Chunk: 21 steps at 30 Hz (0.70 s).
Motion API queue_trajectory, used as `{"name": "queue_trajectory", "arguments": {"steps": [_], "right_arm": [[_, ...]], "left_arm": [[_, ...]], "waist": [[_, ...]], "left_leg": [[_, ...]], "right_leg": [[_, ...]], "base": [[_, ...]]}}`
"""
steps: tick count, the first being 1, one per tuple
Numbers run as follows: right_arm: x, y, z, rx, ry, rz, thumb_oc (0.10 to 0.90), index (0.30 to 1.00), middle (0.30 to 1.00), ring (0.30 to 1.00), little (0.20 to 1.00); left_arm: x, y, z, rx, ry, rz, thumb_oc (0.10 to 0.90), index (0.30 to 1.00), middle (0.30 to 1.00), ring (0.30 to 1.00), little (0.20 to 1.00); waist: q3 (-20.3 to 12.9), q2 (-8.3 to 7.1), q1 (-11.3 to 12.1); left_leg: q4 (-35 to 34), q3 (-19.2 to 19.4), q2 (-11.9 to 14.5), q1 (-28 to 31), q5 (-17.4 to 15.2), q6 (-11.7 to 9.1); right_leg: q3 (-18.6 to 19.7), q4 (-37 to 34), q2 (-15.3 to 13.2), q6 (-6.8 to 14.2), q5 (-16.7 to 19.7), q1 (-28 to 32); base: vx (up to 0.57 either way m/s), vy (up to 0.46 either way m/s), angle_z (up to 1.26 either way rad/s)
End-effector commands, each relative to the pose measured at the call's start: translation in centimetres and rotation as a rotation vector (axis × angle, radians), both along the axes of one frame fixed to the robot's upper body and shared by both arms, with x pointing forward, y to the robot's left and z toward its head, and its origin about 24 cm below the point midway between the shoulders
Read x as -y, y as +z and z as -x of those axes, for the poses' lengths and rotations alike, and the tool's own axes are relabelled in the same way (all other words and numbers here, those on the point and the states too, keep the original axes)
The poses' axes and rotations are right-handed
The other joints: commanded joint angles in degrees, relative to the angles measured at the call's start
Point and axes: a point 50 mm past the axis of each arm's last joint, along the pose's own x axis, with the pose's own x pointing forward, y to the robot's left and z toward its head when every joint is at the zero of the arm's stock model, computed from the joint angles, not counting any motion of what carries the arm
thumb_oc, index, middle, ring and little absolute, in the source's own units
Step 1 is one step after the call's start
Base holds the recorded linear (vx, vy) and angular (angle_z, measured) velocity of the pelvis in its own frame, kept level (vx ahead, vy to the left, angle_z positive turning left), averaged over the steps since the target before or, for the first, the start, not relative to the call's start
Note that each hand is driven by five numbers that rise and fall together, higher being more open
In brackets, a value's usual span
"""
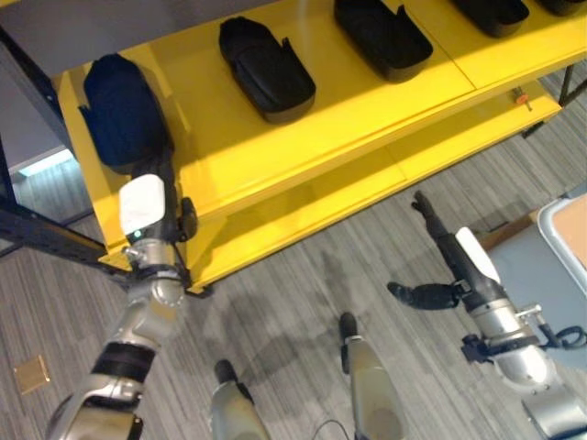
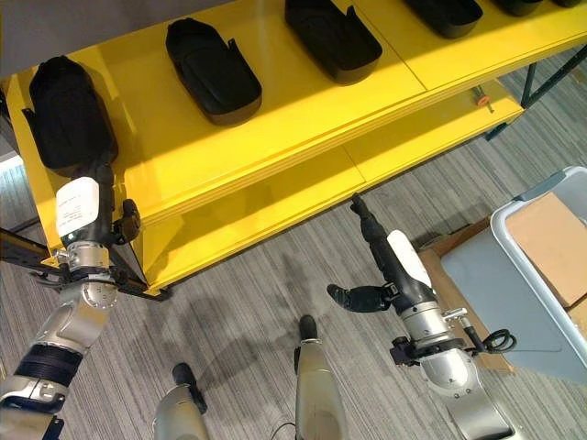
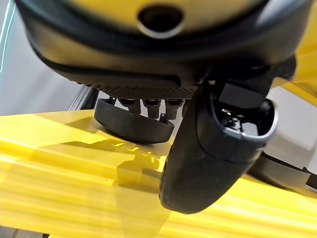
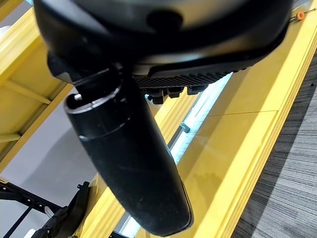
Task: Move parts from the plastic box to the shelf.
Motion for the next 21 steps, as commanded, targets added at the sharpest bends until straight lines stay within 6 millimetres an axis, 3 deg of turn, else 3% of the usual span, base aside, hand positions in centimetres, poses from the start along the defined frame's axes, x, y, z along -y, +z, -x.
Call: {"name": "queue_trajectory", "arguments": {"steps": [1, 10, 21], "right_arm": [[-0.7, 4.3, 0.4, 0.246, 0.034, -0.023, 0.900, 1.000, 1.000, 1.000, 1.000], [-0.6, 4.3, 0.3, 0.252, 0.021, -0.021, 0.900, 1.000, 1.000, 1.000, 1.000], [-0.5, 4.6, 0.1, 0.263, 0.017, -0.002, 0.900, 1.000, 1.000, 1.000, 1.000]], "left_arm": [[-0.3, 3.0, 0.4, 0.153, -0.026, -0.022, 0.900, 1.000, 1.000, 1.000, 1.000], [0.1, 3.8, 1.3, 0.193, -0.055, -0.048, 0.900, 1.000, 1.000, 1.000, 1.000], [-0.2, 6.1, 2.4, 0.294, -0.049, -0.110, 0.900, 1.000, 1.000, 1.000, 1.000]], "waist": [[-4.51, -1.04, 0.20], [-4.33, -0.80, 0.59], [-3.95, -0.55, 1.22]], "left_leg": [[-2.09, -3.46, -1.06, -3.68, 7.33, 1.95], [-1.94, -3.61, -1.15, -3.86, 7.29, 2.10], [-1.48, -4.04, -1.33, -4.41, 7.20, 2.27]], "right_leg": [[0.09, 1.86, -0.38, 0.05, 1.46, 1.13], [-0.04, 2.12, -0.42, -0.05, 1.38, 1.10], [-0.30, 2.43, -0.61, -0.02, 1.25, 0.96]], "base": [[0.00, 0.000, 0.00], [0.00, 0.000, 0.00], [0.00, 0.000, 0.00]]}}
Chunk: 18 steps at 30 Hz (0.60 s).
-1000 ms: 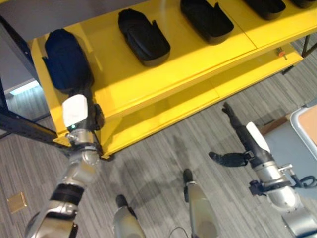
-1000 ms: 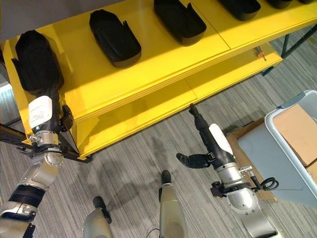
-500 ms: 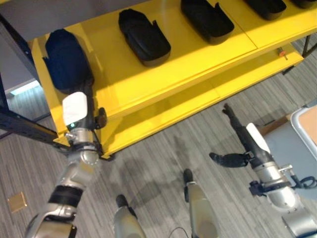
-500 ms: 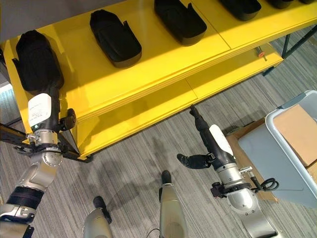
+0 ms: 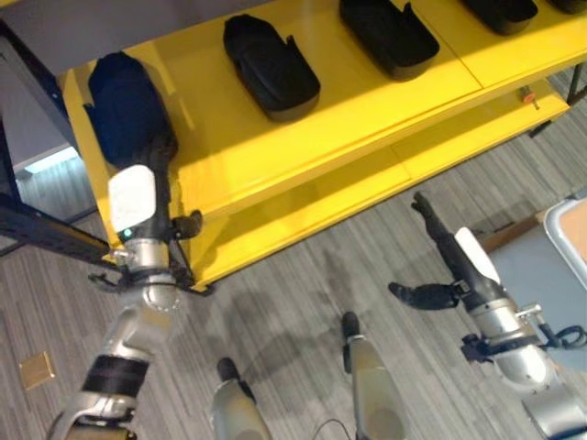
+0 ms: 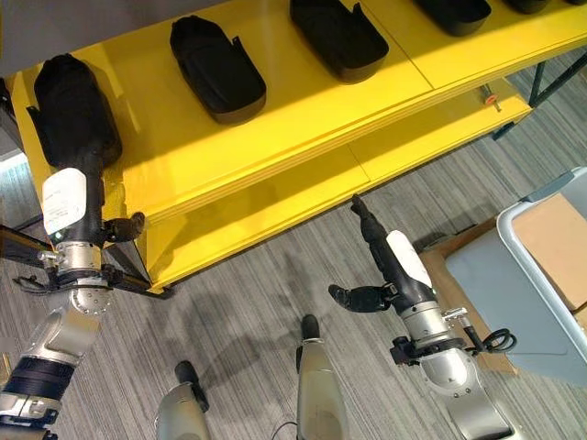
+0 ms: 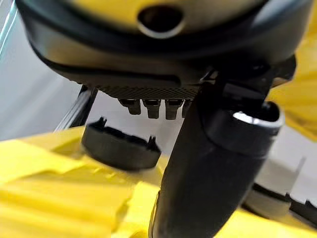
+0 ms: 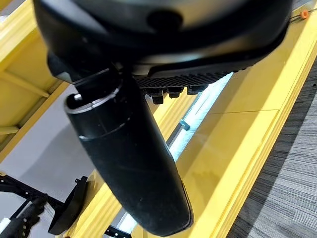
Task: Move parts from the plastic box to the shelf.
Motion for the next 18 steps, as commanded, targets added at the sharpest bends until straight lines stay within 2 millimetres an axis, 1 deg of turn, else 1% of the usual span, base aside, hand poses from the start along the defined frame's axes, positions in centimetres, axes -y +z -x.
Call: {"name": "queue_trajectory", "arguments": {"steps": [1, 4, 8, 9, 10, 12, 14, 18], "right_arm": [[-0.5, 4.6, 0.2, 0.258, 0.032, -0.035, 0.900, 1.000, 1.000, 1.000, 1.000], [-0.6, 4.6, 0.1, 0.253, 0.035, -0.034, 0.900, 1.000, 1.000, 1.000, 1.000], [-0.6, 4.4, 0.2, 0.242, 0.042, -0.020, 0.900, 1.000, 1.000, 1.000, 1.000], [-0.6, 4.4, 0.2, 0.242, 0.042, -0.021, 0.900, 1.000, 1.000, 1.000, 1.000], [-0.5, 4.4, 0.3, 0.238, 0.042, -0.019, 0.900, 1.000, 1.000, 1.000, 1.000], [-0.4, 4.4, 0.5, 0.235, 0.041, -0.012, 0.900, 1.000, 1.000, 1.000, 1.000], [-0.3, 4.5, 0.6, 0.234, 0.044, -0.017, 0.900, 1.000, 1.000, 1.000, 1.000], [-0.3, 4.5, 0.8, 0.234, 0.052, -0.023, 0.900, 1.000, 1.000, 1.000, 1.000]], "left_arm": [[-0.8, 4.0, 0.5, 0.173, 0.009, -0.126, 0.900, 1.000, 1.000, 1.000, 1.000], [-1.1, 4.4, 0.3, 0.178, 0.026, -0.143, 0.900, 1.000, 1.000, 1.000, 1.000], [-2.5, 5.3, -0.7, 0.158, 0.104, -0.181, 0.900, 1.000, 1.000, 1.000, 1.000], [-2.5, 5.3, -0.7, 0.158, 0.103, -0.181, 0.900, 1.000, 1.000, 1.000, 1.000], [-3.1, 5.5, -0.9, 0.145, 0.129, -0.188, 0.900, 1.000, 1.000, 1.000, 1.000], [-3.5, 5.6, -1.3, 0.125, 0.144, -0.203, 0.900, 1.000, 1.000, 1.000, 1.000], [-3.7, 5.8, -2.0, 0.098, 0.144, -0.215, 0.900, 1.000, 1.000, 1.000, 1.000], [-3.9, 5.6, -2.4, 0.064, 0.140, -0.226, 0.900, 1.000, 1.000, 1.000, 1.000]], "waist": [[-4.51, -1.45, 0.12], [-4.43, -1.46, 0.08], [-4.30, -1.54, -0.34], [-4.31, -1.55, -0.31], [-4.34, -1.58, -0.56], [-4.37, -1.64, -0.80], [-4.37, -1.72, -1.03], [-4.42, -1.83, -1.31]], "left_leg": [[-1.45, -3.88, -1.24, -4.35, 7.21, 2.28], [-1.27, -3.88, -1.20, -4.58, 7.23, 2.29], [-0.88, -3.72, -1.20, -5.04, 7.18, 2.36], [-0.83, -3.73, -1.20, -5.09, 7.16, 2.36], [-0.71, -3.69, -1.18, -5.23, 7.16, 2.35], [-0.62, -3.60, -1.16, -5.34, 7.24, 2.34], [-0.51, -3.62, -1.11, -5.66, 7.32, 2.24], [-0.30, -3.54, -1.05, -5.84, 7.34, 2.19]], "right_leg": [[-0.12, 1.94, -0.45, 0.06, 1.80, 1.00], [0.00, 2.15, -0.41, 0.03, 1.83, 0.75], [0.16, 2.34, -0.41, 0.07, 2.02, 0.06], [0.17, 2.36, -0.41, 0.07, 2.01, 0.02], [0.26, 2.36, -0.42, 0.10, 2.08, -0.07], [0.33, 2.37, -0.44, 0.13, 2.14, -0.17], [0.38, 2.48, -0.40, 0.22, 2.19, -0.56], [0.67, 2.53, -0.32, 0.27, 2.26, -0.82]], "base": [[0.00, 0.000, 0.00], [0.00, 0.003, 0.03], [0.00, 0.005, 0.02], [0.00, 0.000, 0.00], [0.00, 0.000, 0.00], [0.00, 0.000, 0.00], [0.00, 0.000, 0.00], [0.00, 0.000, 0.00]]}}
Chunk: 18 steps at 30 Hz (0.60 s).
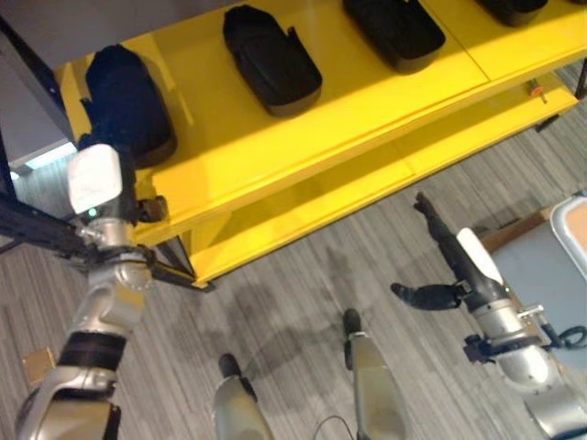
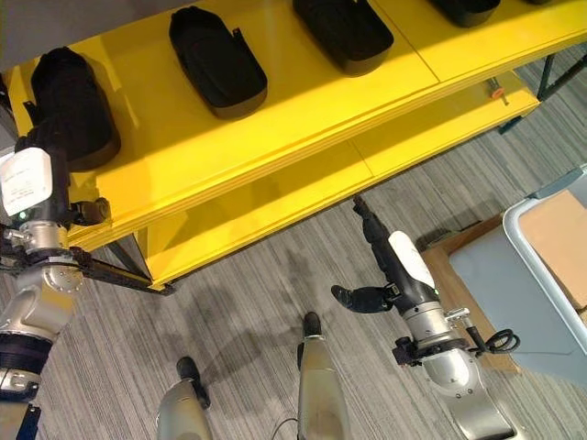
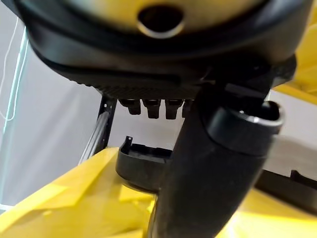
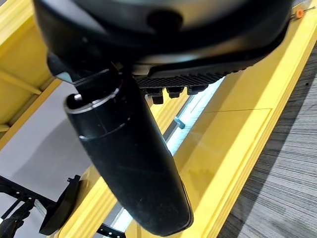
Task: Move parts from the plastic box to the shelf.
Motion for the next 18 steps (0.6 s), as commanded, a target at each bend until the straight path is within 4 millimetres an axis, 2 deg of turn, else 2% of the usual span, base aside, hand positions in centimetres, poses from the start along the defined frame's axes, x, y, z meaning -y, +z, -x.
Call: {"name": "queue_trajectory", "arguments": {"steps": [1, 6, 18], "right_arm": [[-0.7, 4.5, 0.7, 0.240, 0.068, -0.034, 0.900, 1.000, 1.000, 1.000, 1.000], [-0.5, 4.5, 1.0, 0.238, 0.071, -0.034, 0.900, 1.000, 1.000, 1.000, 1.000], [-0.3, 4.7, 1.3, 0.245, 0.070, -0.035, 0.900, 1.000, 1.000, 1.000, 1.000]], "left_arm": [[-0.2, 3.8, -0.1, 0.116, -0.027, -0.097, 0.900, 1.000, 1.000, 1.000, 1.000], [-0.8, 3.8, -0.8, 0.077, -0.015, -0.091, 0.900, 1.000, 1.000, 1.000, 1.000], [-0.3, 4.1, -1.1, 0.098, -0.051, -0.042, 0.900, 1.000, 1.000, 1.000, 1.000]], "waist": [[-4.50, -2.08, -0.20], [-4.40, -2.38, -0.80], [-3.76, -2.86, -0.91]], "left_leg": [[-1.33, -2.90, -1.01, -4.31, 7.67, 2.21], [-0.80, -2.99, -0.90, -4.86, 7.69, 2.10], [0.19, -3.02, -0.69, -5.46, 7.43, 2.12]], "right_leg": [[0.87, 1.42, -0.26, 0.10, 2.69, 0.45], [0.90, 1.72, -0.15, 0.12, 2.72, -0.08], [1.26, 2.40, -0.05, 0.19, 2.81, -0.77]], "base": [[0.00, 0.000, 0.00], [0.00, 0.000, 0.00], [0.00, 0.000, 0.00]]}}
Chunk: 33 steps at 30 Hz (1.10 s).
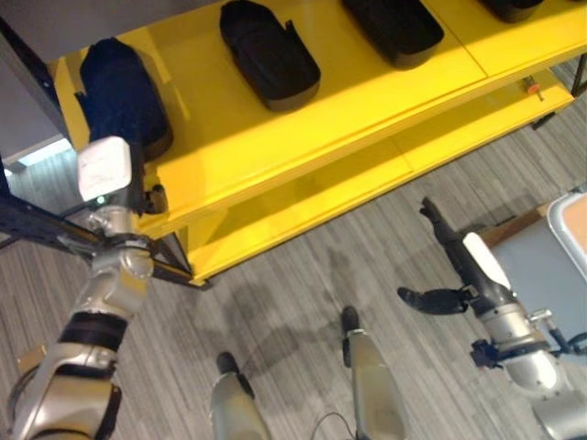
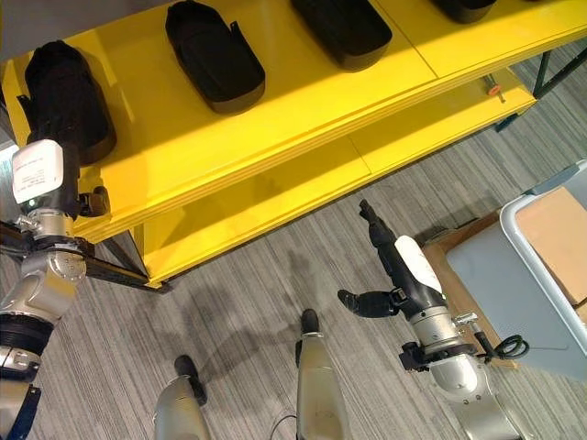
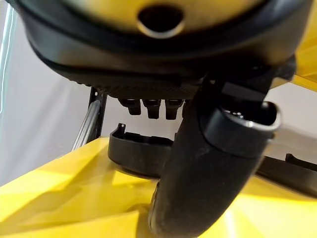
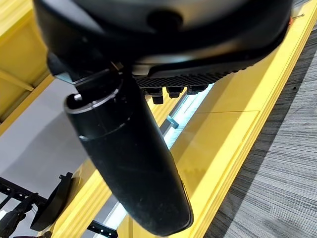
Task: Move parts from the plastic box to the shelf.
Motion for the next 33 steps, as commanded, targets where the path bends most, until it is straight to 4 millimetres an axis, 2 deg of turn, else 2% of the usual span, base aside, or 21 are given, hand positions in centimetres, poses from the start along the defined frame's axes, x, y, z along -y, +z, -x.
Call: {"name": "queue_trajectory", "arguments": {"steps": [1, 20, 28, 33], "right_arm": [[-1.0, 4.9, 0.7, 0.262, 0.086, -0.046, 0.900, 1.000, 1.000, 1.000, 1.000], [-1.1, 4.9, 0.4, 0.250, 0.098, -0.058, 0.900, 1.000, 1.000, 1.000, 1.000], [-1.2, 4.8, 0.5, 0.242, 0.105, -0.072, 0.900, 1.000, 1.000, 1.000, 1.000], [-1.1, 4.8, 0.6, 0.238, 0.107, -0.071, 0.900, 1.000, 1.000, 1.000, 1.000]], "left_arm": [[-0.3, 3.5, 0.0, 0.105, -0.026, -0.059, 0.900, 1.000, 1.000, 1.000, 1.000], [1.5, 2.2, -0.5, 0.078, -0.127, 0.041, 0.900, 1.000, 1.000, 1.000, 1.000], [2.4, 1.8, -0.5, 0.052, -0.191, 0.062, 0.900, 1.000, 1.000, 1.000, 1.000], [3.2, 2.0, 0.0, 0.050, -0.252, 0.013, 0.900, 1.000, 1.000, 1.000, 1.000]], "waist": [[-4.16, -2.04, -0.79], [-3.60, -2.84, -0.99], [-3.43, -2.69, -1.06], [-3.41, -2.32, -0.91]], "left_leg": [[-2.55, -2.45, -0.96, -3.41, 8.78, 2.27], [-2.08, -2.55, -0.93, -3.42, 8.37, 2.18], [-1.94, -2.69, -0.85, -3.66, 8.65, 2.21], [-2.15, -2.63, -0.90, -3.46, 8.69, 2.12]], "right_leg": [[0.99, 1.94, -0.02, -0.21, 3.27, 0.19], [1.30, 2.57, 0.08, -0.30, 3.04, 0.12], [1.37, 2.84, 0.22, -0.47, 3.30, -0.21], [1.42, 2.84, 0.17, -0.50, 3.25, -0.04]], "base": [[0.00, 0.000, 0.00], [0.00, 0.000, 0.00], [0.00, 0.000, 0.00], [0.00, 0.000, 0.00]]}}
